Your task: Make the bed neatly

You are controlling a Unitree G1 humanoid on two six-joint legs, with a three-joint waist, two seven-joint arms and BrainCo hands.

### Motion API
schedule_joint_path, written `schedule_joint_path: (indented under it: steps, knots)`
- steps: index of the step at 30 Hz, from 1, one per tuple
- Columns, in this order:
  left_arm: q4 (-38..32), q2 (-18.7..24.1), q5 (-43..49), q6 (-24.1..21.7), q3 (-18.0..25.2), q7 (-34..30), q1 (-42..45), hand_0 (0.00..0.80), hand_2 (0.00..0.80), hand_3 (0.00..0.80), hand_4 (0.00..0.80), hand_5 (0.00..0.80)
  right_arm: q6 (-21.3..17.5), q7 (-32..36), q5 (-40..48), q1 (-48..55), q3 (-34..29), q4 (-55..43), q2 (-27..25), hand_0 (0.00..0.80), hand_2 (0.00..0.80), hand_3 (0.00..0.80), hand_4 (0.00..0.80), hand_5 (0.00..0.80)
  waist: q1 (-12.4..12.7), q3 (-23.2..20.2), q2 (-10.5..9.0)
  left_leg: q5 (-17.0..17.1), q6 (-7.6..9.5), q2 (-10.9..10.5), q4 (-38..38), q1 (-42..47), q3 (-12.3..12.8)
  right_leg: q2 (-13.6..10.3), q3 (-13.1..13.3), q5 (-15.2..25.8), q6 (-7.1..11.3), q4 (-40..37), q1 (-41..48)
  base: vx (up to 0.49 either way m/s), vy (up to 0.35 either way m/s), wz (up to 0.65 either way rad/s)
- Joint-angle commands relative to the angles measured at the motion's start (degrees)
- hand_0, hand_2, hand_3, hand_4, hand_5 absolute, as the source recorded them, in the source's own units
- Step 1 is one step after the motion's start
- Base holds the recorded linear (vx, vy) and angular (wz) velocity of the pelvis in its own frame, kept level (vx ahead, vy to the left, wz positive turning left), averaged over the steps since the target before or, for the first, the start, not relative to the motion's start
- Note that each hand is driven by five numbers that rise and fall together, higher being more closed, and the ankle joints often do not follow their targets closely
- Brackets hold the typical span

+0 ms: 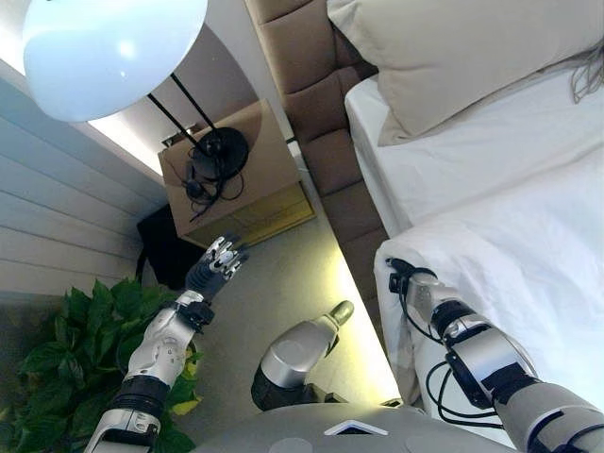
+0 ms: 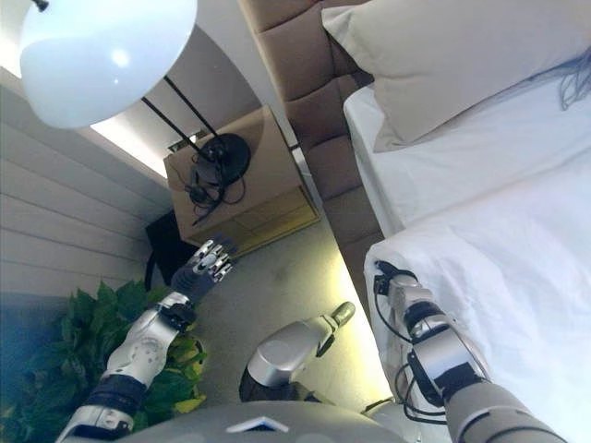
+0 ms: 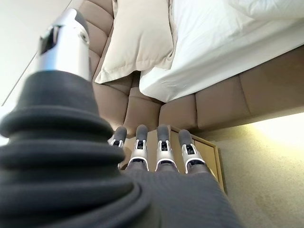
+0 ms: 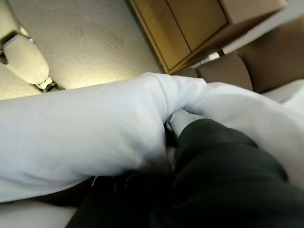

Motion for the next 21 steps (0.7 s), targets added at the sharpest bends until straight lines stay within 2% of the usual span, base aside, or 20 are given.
schedule_joint_path:
  steps: [1, 2, 9, 14, 21]
  knots:
    - [-1.3, 0.9, 1.9, -1.9, 1.3, -1.3, -3.8, 0.000, 0.000, 0.000, 0.000, 0.000, -1.3, 6.2, -0.2, -11.6, 3.3, -5.6, 8.6, 0.373, 0.373, 0.373, 0.373, 0.373, 1.0, 1.6, -1.76, -1.1, -2.45, 0.5, 6.1, -6.1, 2.4, -4.5, 3.2, 12.3, -1.04, -2.6, -0.5, -0.030, -0.058, -0.01]
    - [-1.0, 1.0, 2.0, -2.2, 1.4, -1.3, -3.9, 0.000, 0.000, 0.000, 0.000, 0.000, -1.0, 6.3, 1.2, -11.4, 2.8, -5.6, 8.4, 0.000, 0.000, 0.000, 0.000, 0.000, 0.8, 1.6, -2.04, -1.1, -2.46, 0.6, 6.1, -6.1, 2.6, -4.3, 3.4, 12.6, -1.10, -2.9, -0.5, -0.032, -0.069, -0.01]
    - [-0.1, 1.3, 3.0, -3.2, 1.7, -0.9, -4.0, 0.000, 0.000, 0.000, 0.000, 0.000, -2.1, 9.2, 7.3, -6.9, -0.6, -4.7, 7.5, 0.000, 0.000, 0.000, 0.000, 0.000, -0.1, 1.4, -3.48, -1.9, -2.39, 1.3, 6.5, -5.5, 3.4, -3.4, 4.2, 13.5, -1.18, -4.2, -0.4, -0.016, -0.079, -0.03]
    - [0.7, 1.1, 3.8, -4.2, 2.4, -0.2, -3.1, 0.000, 0.000, 0.000, 0.000, 0.000, -3.9, 15.0, 8.4, -0.2, -1.2, -4.9, 6.9, 0.000, 0.000, 0.000, 0.000, 0.000, -1.6, 0.8, -4.64, -1.8, -2.48, 2.9, 4.8, -3.8, 4.0, -2.0, 4.7, 13.7, -1.02, -5.8, 0.2, -0.031, -0.074, -0.07]
    - [2.6, -0.5, 5.2, -5.6, 3.6, 0.6, -2.0, 0.000, 0.000, 0.000, 0.000, 0.000, -6.4, 17.3, 11.5, 8.9, -2.1, -5.0, 6.2, 0.000, 0.000, 0.000, 0.000, 0.000, -3.5, -1.0, -6.20, -1.7, -2.87, 5.1, 2.3, -1.4, 5.0, -0.1, 5.4, 13.8, -0.81, -8.9, 1.5, -0.009, -0.054, -0.16]
